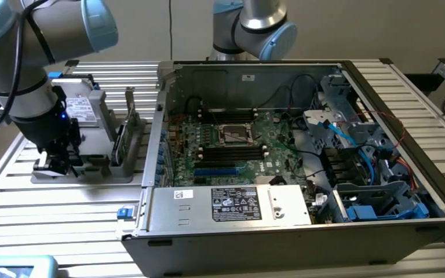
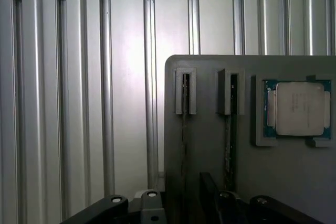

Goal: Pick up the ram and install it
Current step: 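Pick up the ram and move it above insertion slot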

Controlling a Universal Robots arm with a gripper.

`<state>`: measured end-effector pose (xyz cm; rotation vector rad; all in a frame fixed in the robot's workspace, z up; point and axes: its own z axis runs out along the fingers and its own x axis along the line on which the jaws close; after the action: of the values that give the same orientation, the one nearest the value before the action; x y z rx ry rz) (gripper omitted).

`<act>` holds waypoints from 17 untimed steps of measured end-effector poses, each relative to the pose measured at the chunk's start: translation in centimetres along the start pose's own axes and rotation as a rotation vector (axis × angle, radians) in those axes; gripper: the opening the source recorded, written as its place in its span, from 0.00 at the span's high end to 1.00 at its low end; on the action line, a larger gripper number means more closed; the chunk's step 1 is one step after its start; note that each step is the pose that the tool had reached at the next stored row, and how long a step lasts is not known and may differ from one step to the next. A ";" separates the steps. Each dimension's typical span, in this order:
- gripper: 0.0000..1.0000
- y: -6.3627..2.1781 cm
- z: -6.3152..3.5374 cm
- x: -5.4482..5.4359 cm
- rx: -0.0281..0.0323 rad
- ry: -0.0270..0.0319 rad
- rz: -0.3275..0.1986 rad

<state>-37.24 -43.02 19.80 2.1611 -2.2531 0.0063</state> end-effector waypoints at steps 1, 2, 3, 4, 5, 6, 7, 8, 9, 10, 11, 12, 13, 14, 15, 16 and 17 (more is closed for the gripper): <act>0.62 0.00 0.02 0.0 0.0000 -0.0001 0.000; 0.62 0.00 0.04 0.0 0.0001 -0.0001 0.000; 0.62 0.00 0.06 0.0 0.0002 -0.0002 0.000; 0.64 0.00 0.07 0.0 0.0002 -0.0001 0.000; 0.64 0.00 0.09 0.0 0.0001 -0.0002 0.000; 0.70 0.00 0.09 0.0 0.0002 -0.0002 0.000; 0.76 0.00 0.09 0.0 0.0001 -0.0002 0.000; 0.82 0.00 0.02 0.0 0.0004 -0.0005 0.000; 0.87 0.00 -0.32 0.0 0.0008 -0.0003 0.000; 0.87 0.01 -0.77 0.0 0.0008 -0.0003 0.000; 0.87 0.01 -1.23 0.0 0.0008 -0.0002 -0.001; 0.87 0.02 -1.67 0.0 0.0007 -0.0002 -0.001; 0.87 0.02 -2.12 0.0 0.0009 -0.0002 -0.001; 0.87 0.03 -2.59 0.0 0.0012 -0.0002 -0.002; 0.87 0.03 -2.95 0.0 0.0019 -0.0002 -0.002; 0.87 0.03 -3.34 0.1 0.0026 -0.0003 -0.002; 0.87 0.03 -3.71 0.1 0.0034 -0.0003 -0.002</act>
<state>-37.23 -43.02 23.52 2.1652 -2.2527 0.0098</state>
